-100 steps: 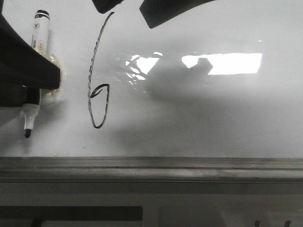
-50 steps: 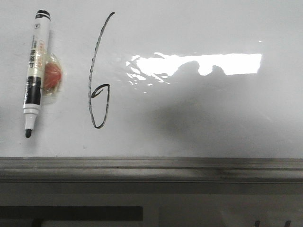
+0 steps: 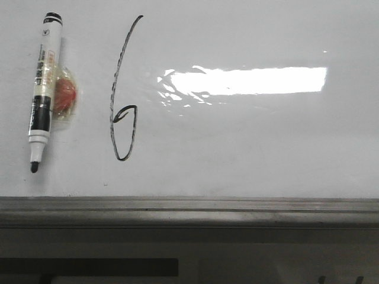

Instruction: Write number 6 on whiteboard

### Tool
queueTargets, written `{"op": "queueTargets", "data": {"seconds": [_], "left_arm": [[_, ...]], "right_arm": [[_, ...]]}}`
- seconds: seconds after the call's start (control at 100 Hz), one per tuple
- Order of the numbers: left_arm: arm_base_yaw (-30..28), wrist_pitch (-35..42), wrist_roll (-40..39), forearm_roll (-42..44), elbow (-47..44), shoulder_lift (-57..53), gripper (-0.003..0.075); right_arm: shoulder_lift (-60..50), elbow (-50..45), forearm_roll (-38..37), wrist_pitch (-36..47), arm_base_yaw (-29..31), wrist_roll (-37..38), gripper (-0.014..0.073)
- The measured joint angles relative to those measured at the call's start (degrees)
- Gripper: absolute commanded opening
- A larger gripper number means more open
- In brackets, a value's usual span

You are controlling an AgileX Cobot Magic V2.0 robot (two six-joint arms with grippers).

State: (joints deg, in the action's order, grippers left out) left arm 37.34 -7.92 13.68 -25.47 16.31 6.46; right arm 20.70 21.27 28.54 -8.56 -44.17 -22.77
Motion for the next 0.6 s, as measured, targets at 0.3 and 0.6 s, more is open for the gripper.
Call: {"op": "queueTargets", "data": {"seconds": [0.3,0.6], "left_arm": [[0.0,-0.2,0.0,0.5,-2.8,0.0,-0.0019],[0.0,-0.2,0.0,0.5,-3.0,0.0,-0.0019]], "right_arm": [[-9.2,-5.3,0.0,-0.1,0.0,0.0,-0.0064],[-9.3,-5.6,0.0,-0.2,0.0,0.0,-0.0064]]}}
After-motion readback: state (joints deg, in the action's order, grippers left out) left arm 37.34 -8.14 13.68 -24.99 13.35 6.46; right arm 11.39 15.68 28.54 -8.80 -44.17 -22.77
